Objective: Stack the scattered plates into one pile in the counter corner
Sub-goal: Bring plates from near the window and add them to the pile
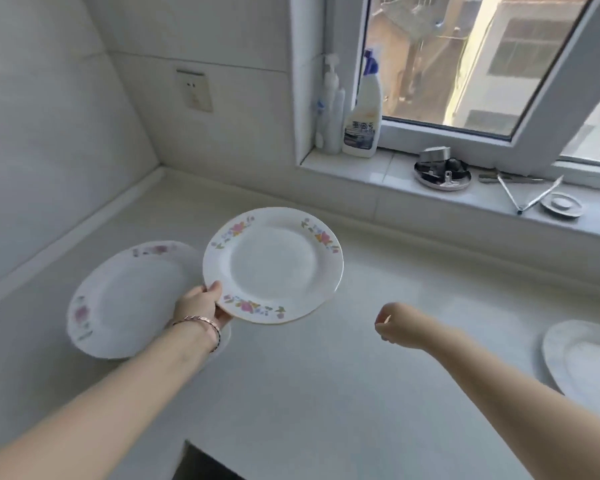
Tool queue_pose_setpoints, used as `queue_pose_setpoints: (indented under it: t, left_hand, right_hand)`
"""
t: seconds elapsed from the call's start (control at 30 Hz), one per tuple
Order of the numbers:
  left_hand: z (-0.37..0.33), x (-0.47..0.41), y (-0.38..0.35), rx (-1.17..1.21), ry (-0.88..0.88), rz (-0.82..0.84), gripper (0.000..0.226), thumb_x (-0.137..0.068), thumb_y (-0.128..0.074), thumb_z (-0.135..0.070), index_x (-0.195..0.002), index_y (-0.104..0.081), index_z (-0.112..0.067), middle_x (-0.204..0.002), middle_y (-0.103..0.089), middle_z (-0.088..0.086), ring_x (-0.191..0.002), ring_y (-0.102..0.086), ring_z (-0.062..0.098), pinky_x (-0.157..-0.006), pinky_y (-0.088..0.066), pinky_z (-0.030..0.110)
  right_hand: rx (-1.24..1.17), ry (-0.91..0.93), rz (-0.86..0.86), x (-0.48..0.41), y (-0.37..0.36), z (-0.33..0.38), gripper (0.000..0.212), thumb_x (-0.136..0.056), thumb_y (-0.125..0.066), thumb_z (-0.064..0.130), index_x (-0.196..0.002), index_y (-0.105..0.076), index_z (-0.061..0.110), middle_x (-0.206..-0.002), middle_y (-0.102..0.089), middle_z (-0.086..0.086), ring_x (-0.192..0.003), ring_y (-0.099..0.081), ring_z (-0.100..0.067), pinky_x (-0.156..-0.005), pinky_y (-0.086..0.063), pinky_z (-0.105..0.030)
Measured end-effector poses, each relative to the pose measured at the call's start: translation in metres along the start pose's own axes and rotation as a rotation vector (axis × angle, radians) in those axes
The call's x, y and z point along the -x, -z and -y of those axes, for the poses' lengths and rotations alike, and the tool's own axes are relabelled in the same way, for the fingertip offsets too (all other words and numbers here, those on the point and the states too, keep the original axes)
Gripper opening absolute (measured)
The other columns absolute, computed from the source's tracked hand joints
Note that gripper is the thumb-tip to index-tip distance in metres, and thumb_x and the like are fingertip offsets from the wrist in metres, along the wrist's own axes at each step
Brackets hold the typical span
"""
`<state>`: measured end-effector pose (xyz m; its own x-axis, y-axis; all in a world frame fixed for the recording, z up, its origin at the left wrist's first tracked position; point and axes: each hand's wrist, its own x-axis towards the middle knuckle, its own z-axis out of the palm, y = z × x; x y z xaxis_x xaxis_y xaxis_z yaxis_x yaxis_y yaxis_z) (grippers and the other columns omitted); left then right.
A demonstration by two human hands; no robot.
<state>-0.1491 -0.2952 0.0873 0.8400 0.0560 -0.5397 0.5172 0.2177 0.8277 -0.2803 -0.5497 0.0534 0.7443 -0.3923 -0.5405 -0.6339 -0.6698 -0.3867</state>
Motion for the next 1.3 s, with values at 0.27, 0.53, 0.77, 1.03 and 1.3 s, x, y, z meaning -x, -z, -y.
queue_pose_setpoints:
  t: [0.27,0.53,0.77,1.03,1.3]
  left_hand:
    - [-0.053,-0.050,0.111,0.043,-0.061,-0.170,0.023,-0.094,-0.047,0.000,-0.072,-0.053,-0.001,-0.072,-0.055,0.010,-0.065,-0.054,0.020,-0.051,-0.053,0.036]
    - [-0.045,-0.078,0.161,0.077,0.021,-0.306,0.019,-0.093,-0.049,0.000,-0.075,-0.054,-0.006,-0.072,-0.054,0.008,-0.063,-0.053,0.018,-0.043,-0.054,0.028]
    - [-0.054,-0.097,0.184,-0.461,-0.071,-0.388,0.024,-0.077,-0.054,-0.022,-0.066,-0.058,-0.001,-0.072,-0.066,0.021,-0.065,-0.066,0.031,-0.062,-0.060,0.043]
    - [-0.057,-0.081,0.198,-1.495,-0.281,-0.329,0.040,-0.094,-0.036,-0.040,-0.084,-0.055,-0.006,-0.095,-0.068,0.017,-0.080,-0.059,0.031,-0.065,-0.039,0.030]
    - [-0.029,-0.094,0.183,-0.680,-0.293,-0.242,0.062,-0.088,-0.055,-0.020,-0.140,-0.028,-0.002,-0.143,-0.038,0.016,-0.133,-0.038,0.033,-0.112,-0.032,0.045]
  right_hand:
    - [0.142,0.157,0.018,-0.037,-0.037,0.123,0.012,-0.086,-0.045,0.017,-0.085,-0.056,0.022,-0.101,-0.068,-0.002,-0.078,-0.054,-0.017,-0.054,-0.036,-0.015]
    - [0.239,0.221,0.061,-0.055,-0.054,0.169,0.013,-0.087,-0.043,0.020,-0.082,-0.053,0.026,-0.102,-0.065,0.000,-0.080,-0.055,-0.017,-0.056,-0.039,-0.019]
    - [0.257,0.199,0.097,-0.059,-0.061,0.163,0.013,-0.088,-0.043,0.020,-0.084,-0.054,0.024,-0.104,-0.068,-0.002,-0.077,-0.057,-0.016,-0.059,-0.041,-0.021]
    - [0.255,0.183,0.134,-0.058,-0.074,0.158,0.013,-0.089,-0.044,0.020,-0.089,-0.057,0.021,-0.096,-0.065,0.000,-0.078,-0.059,-0.015,-0.062,-0.044,-0.022]
    - [0.287,0.199,0.149,-0.052,-0.088,0.165,0.013,-0.090,-0.043,0.019,-0.090,-0.055,0.021,-0.093,-0.061,0.003,-0.080,-0.055,-0.015,-0.064,-0.042,-0.023]
